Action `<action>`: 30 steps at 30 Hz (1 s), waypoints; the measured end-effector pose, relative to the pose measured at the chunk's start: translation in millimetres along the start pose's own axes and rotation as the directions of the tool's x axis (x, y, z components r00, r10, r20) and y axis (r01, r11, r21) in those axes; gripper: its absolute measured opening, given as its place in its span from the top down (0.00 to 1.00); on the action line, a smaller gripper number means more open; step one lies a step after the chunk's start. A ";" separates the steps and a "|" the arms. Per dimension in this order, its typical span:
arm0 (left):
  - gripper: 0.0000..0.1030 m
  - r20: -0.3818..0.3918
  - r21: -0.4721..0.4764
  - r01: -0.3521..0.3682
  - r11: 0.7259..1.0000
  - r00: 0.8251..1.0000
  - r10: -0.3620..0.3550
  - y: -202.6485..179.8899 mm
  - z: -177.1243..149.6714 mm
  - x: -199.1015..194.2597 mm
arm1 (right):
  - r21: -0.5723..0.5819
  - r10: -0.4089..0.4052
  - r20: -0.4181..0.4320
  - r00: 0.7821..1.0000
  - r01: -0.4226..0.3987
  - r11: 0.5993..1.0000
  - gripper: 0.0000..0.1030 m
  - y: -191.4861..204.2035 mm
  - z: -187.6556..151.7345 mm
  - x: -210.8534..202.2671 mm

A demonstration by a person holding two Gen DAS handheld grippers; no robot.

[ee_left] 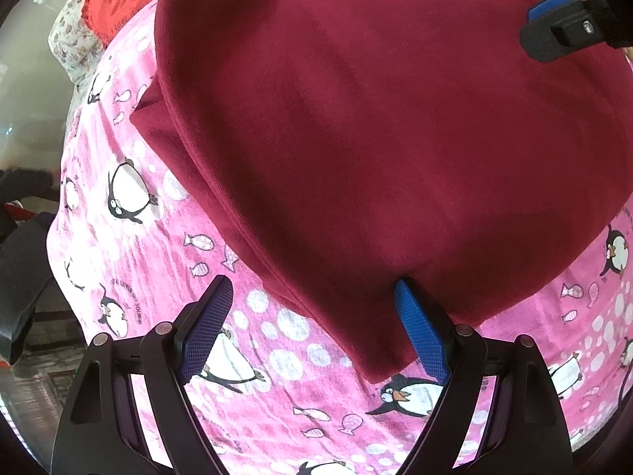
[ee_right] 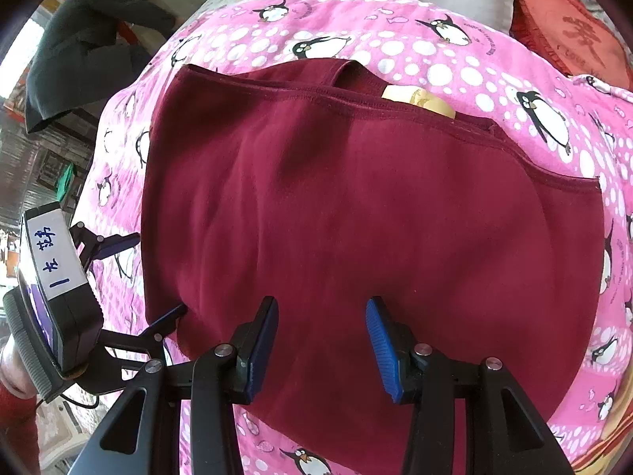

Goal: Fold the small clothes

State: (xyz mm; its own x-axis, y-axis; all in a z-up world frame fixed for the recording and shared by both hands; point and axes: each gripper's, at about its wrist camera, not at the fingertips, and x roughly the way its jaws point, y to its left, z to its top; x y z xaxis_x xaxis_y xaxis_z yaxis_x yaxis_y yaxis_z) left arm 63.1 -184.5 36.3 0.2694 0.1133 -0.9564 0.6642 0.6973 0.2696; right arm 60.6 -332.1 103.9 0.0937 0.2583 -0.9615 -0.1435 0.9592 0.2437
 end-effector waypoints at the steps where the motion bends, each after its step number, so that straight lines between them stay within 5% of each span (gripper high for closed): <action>1: 0.18 -0.002 -0.003 -0.001 1.000 1.000 0.001 -1.0 -1.2 0.0 | 0.000 0.003 0.003 1.000 -0.003 1.000 0.57 -0.7 0.1 -1.7; 8: 0.18 0.008 -0.064 -0.027 0.998 1.000 0.028 3.0 -9.5 -16.8 | -0.023 0.026 0.030 0.999 -0.025 0.999 0.57 -5.6 5.8 -18.2; 15: 0.18 0.151 -0.235 0.136 0.962 0.983 -0.102 31.5 -49.8 -32.5 | 0.111 0.106 0.076 0.991 -0.114 0.987 0.55 -7.5 24.5 -14.8; 19: 0.18 0.231 -0.311 0.246 0.918 0.956 -0.178 49.6 -66.6 -20.8 | 0.087 0.161 0.109 0.981 -0.171 0.981 0.52 32.3 35.8 -15.6; 22: 0.18 0.300 -0.329 0.328 0.885 0.925 -0.232 65.8 -69.4 -17.7 | 0.031 0.165 0.130 0.978 -0.171 0.985 0.39 68.6 52.9 -14.6; 30: 0.18 0.278 -0.340 0.353 0.872 0.923 -0.266 73.5 -69.4 2.1 | -0.046 0.037 0.145 0.989 -0.030 0.998 0.34 139.3 99.9 21.0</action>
State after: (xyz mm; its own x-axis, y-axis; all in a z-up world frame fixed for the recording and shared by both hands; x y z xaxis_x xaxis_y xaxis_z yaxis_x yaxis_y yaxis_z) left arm 64.1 -83.8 46.3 0.2661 -0.2775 -0.9231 0.4369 0.8884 -0.1411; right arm 141.0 -181.6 130.4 0.2306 0.3075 -0.9232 -0.1914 0.9445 0.2668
